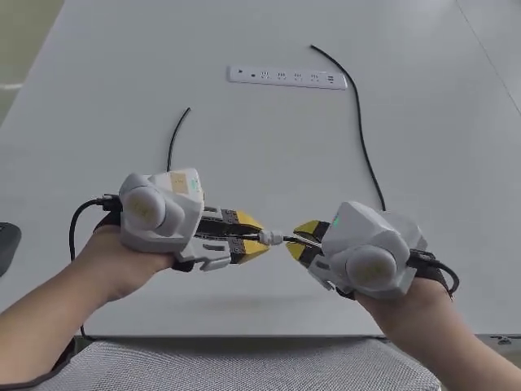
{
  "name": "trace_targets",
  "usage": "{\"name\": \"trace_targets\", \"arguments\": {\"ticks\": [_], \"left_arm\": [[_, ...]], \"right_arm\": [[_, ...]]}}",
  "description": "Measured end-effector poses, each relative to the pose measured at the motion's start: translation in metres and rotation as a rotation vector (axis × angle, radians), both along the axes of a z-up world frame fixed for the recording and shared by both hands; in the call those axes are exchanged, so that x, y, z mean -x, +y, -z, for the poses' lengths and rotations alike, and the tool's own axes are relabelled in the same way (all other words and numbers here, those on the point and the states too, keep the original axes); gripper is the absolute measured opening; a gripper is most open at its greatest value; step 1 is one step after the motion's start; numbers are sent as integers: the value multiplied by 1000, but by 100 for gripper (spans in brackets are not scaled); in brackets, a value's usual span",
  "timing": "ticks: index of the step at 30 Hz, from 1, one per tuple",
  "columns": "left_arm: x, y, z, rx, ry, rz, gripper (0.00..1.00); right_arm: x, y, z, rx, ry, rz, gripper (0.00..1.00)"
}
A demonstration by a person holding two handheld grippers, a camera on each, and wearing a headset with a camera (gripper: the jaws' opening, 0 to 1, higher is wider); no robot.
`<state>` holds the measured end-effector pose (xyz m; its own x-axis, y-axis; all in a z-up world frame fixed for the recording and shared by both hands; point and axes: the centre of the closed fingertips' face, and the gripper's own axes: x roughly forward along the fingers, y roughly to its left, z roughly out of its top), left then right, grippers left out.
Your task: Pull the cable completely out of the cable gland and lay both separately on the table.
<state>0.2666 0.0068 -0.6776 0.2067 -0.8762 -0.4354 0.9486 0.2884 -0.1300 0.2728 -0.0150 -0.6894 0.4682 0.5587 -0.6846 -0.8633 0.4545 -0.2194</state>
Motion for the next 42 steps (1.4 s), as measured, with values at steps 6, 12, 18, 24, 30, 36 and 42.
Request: {"name": "trace_targets", "arguments": {"ticks": [6,12,18,24,30,36,42], "left_arm": [[1,-1,0,-3,-7,5,15],[0,-1,-1,-3,-16,-2,15],[-1,-1,-1,-4,-18,-7,15],[-3,0,-5,8,-13,-15,15],[-5,-1,-7,20,-11,-21,15],[-7,-1,-9,28,-9,-28,15],[-7,-1,-9,23,-10,-29,15]], "right_arm": [[2,1,2,19,-17,-32,3],[-2,1,3,3,-1,-4,2],[-4,-2,5,-10,21,31,1],[-9,-13,7,-34,54,93,1],[-15,-25,11,-56,90,167,0],[-18,-35,16,-96,134,237,0],[-19,-47,25,-105,173,304,0]]}}
